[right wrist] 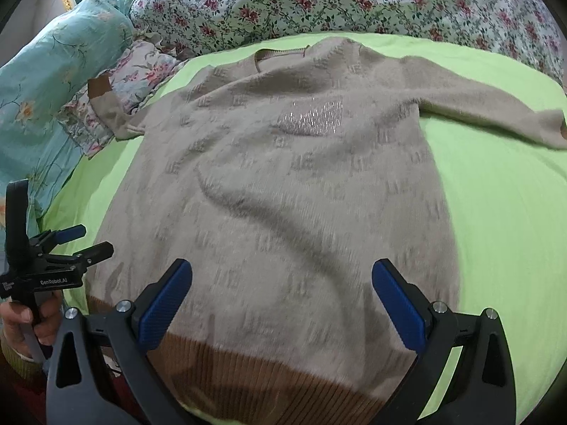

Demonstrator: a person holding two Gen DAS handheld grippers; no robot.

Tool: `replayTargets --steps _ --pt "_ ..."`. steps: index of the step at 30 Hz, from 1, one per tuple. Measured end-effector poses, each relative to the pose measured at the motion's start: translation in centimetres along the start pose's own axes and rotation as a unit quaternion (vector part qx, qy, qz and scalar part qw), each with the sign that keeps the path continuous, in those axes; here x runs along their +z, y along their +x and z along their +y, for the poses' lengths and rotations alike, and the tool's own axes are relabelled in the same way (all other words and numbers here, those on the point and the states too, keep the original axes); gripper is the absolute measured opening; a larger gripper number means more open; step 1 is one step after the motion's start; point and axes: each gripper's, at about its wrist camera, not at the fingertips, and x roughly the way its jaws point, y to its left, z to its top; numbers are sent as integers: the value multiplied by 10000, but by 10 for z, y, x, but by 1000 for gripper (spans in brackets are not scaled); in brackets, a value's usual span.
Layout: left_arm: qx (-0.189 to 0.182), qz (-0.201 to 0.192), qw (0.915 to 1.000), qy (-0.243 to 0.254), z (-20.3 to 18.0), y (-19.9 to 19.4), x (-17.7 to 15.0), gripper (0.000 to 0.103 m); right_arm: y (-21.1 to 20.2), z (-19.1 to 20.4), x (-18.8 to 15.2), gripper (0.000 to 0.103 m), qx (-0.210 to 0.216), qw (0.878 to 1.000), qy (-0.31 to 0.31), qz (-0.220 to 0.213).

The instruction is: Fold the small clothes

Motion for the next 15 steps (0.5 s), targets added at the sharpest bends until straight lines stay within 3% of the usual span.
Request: replayTargets --steps 10,15 --pt "16 -178 9997 173 11 15 57 102 10 -22 53 101 139 9996 -42 -224" --pt "38 -632 9965 542 18 26 110 102 28 -43 90 101 71 9994 -144 -300"
